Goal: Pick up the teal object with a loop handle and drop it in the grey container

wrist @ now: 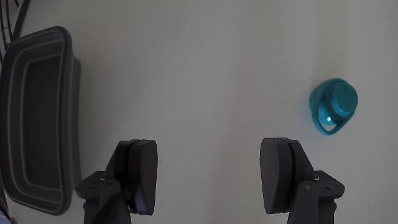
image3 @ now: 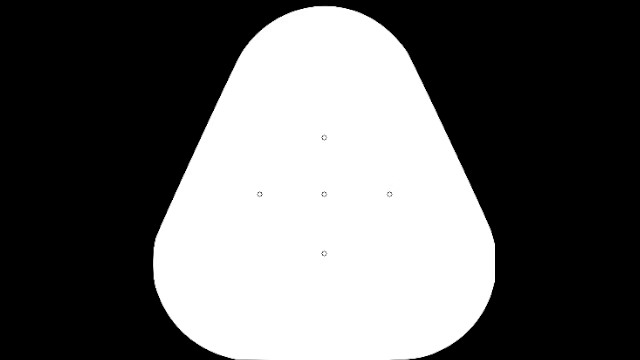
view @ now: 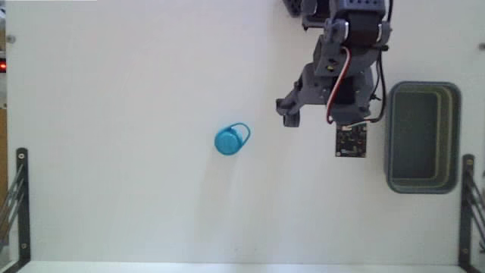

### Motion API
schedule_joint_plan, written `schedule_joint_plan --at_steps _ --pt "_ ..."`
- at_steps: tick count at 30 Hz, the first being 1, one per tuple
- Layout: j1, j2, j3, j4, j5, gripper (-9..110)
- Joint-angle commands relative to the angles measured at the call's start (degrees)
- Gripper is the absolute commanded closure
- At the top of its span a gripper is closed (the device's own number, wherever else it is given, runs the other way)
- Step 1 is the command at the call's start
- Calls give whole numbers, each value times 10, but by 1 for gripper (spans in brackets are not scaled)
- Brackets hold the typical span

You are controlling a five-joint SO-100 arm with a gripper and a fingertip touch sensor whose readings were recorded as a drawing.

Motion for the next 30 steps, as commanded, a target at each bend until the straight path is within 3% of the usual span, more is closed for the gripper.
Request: schedule_joint_plan --at_steps 1,30 --pt "5 25 3 9 3 -9" --pt "17 25 3 9 3 -9"
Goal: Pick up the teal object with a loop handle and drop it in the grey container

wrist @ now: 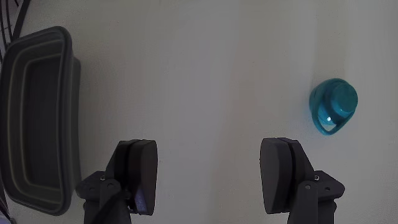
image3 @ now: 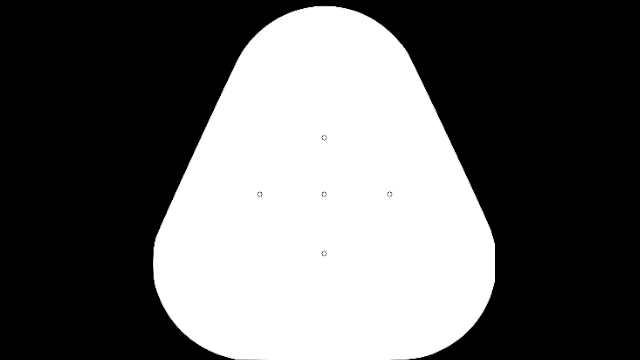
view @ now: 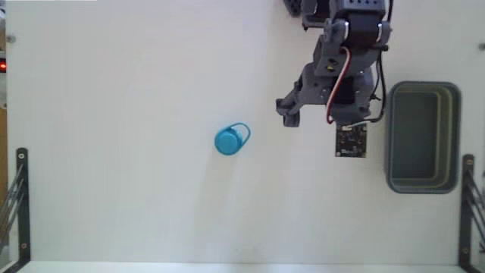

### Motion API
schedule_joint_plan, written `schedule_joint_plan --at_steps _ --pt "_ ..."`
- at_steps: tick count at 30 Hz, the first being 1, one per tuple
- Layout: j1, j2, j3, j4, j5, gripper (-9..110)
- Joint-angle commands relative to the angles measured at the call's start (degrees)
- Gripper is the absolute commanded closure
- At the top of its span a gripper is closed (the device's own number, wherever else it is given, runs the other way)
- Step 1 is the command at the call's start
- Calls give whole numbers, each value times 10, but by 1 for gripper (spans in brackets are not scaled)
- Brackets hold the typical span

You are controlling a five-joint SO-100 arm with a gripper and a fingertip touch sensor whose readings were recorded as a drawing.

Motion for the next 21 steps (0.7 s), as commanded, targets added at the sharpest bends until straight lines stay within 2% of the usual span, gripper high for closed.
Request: schedule_joint_plan --at_steps 1,21 --pt "23 25 3 9 3 -9" --pt "184 25 3 9 3 -9"
